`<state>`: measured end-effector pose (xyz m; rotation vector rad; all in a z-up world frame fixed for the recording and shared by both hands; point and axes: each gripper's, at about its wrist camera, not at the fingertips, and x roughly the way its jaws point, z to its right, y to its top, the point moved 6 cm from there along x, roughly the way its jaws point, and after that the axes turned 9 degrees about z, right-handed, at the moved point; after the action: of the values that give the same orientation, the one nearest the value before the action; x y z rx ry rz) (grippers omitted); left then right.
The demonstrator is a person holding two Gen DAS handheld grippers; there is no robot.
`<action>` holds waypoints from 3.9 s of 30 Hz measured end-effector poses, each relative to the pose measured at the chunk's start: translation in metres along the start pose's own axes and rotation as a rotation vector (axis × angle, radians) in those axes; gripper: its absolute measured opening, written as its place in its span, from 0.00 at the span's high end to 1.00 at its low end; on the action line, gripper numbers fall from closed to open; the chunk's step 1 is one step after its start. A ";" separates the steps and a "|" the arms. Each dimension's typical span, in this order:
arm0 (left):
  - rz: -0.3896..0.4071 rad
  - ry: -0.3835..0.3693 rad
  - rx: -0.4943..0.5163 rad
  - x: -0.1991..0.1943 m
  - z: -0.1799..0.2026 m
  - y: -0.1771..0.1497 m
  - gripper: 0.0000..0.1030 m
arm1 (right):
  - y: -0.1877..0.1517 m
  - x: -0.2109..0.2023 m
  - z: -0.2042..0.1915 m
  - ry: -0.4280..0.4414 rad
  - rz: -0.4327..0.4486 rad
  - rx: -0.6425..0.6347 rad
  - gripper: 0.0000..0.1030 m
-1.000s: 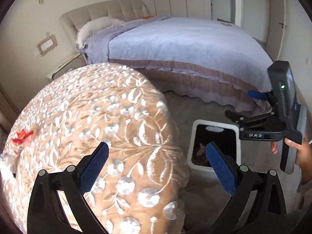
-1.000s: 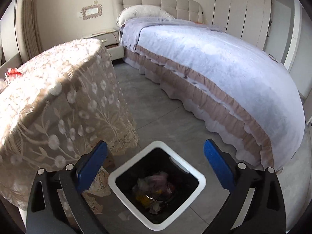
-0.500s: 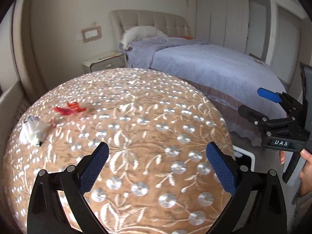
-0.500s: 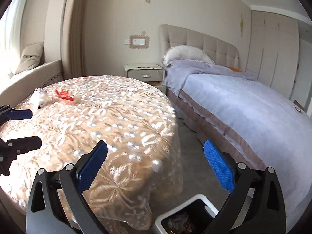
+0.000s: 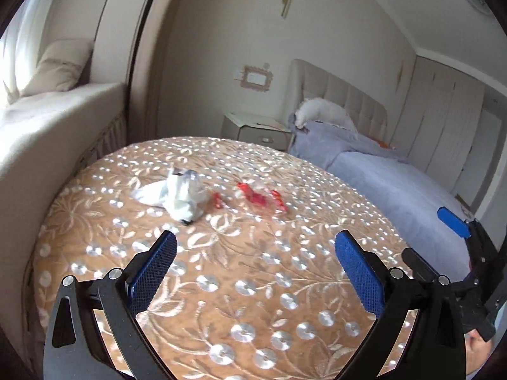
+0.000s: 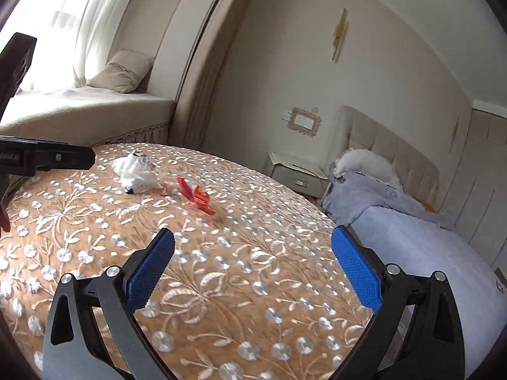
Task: Collect trash
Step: 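Move both tools back over the table toward the last trash, then grasp the white tissue with the left tool while the right tool grasps the red wrapper, then carry tissue and red wrapper to the bin and open both tools over it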
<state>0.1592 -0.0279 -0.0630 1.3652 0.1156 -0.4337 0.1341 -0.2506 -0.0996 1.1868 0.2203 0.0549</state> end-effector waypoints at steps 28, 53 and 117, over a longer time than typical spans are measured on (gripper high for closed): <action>-0.116 0.123 0.132 0.121 -0.092 0.033 0.05 | 0.018 0.180 -0.078 0.286 -0.144 -0.060 0.04; -0.434 0.040 0.184 0.226 -0.099 -0.002 0.47 | -0.020 0.266 -0.099 0.437 -0.403 -0.001 0.50; -0.447 -0.679 0.711 0.002 0.407 -0.199 0.61 | -0.180 -0.148 0.196 -0.238 -0.347 0.479 0.85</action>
<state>0.0195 -0.4480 -0.1609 1.8029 -0.3329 -1.3874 0.0154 -0.5210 -0.1748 1.6004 0.2334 -0.4634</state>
